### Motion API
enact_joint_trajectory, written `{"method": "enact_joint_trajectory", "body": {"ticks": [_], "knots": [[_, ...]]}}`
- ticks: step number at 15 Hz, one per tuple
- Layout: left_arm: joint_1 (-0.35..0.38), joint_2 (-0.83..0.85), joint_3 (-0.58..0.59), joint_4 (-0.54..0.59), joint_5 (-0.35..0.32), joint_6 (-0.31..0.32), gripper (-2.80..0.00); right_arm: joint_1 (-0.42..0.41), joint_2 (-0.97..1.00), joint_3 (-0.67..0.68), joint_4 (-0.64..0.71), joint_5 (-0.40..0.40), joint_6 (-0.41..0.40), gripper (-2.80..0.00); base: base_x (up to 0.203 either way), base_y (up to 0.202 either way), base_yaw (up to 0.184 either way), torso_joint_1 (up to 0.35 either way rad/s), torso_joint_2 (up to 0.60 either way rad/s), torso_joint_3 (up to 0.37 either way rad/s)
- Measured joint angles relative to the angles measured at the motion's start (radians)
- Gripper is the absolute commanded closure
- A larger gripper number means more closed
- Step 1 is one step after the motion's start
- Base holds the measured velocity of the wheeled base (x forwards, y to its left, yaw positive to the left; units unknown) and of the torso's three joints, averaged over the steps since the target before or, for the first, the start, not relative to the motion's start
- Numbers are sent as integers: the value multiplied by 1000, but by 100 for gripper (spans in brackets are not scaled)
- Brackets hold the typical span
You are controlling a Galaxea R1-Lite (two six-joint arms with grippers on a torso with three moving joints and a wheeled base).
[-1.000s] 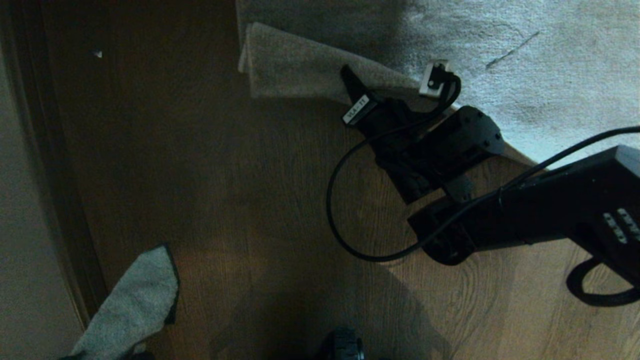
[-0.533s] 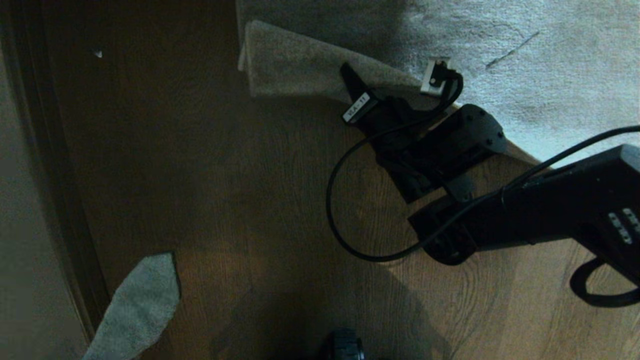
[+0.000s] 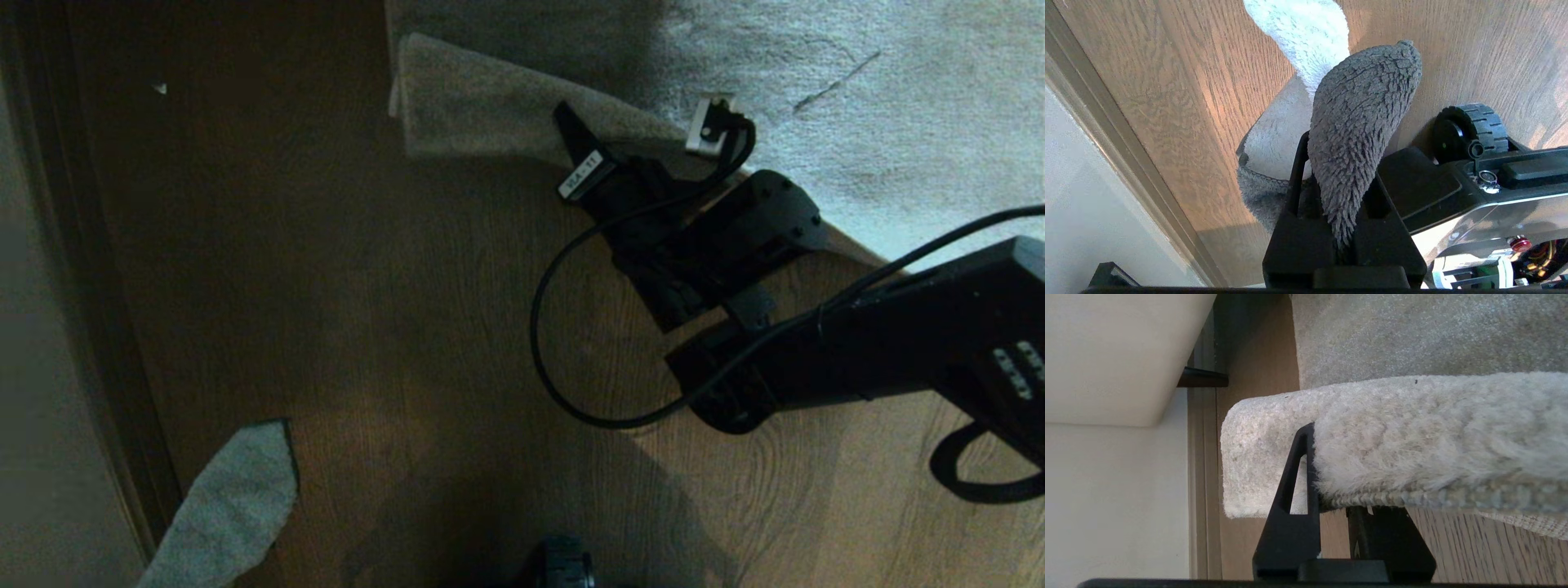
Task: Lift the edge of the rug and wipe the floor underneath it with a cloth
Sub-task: Lay down the carpet
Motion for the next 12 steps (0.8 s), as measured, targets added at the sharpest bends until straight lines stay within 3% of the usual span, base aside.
{"method": "enact_joint_trajectory", "body": {"ticks": [9, 12], "knots": [[35, 1, 3, -18, 2, -2, 0, -3, 1, -4, 0, 2, 7, 0, 0, 0, 0, 0, 0, 0], [124, -5, 3, -18, 2, -2, 0, -1, 4, -6, 0, 2, 9, 0, 0, 0, 0, 0, 0, 0]]}}
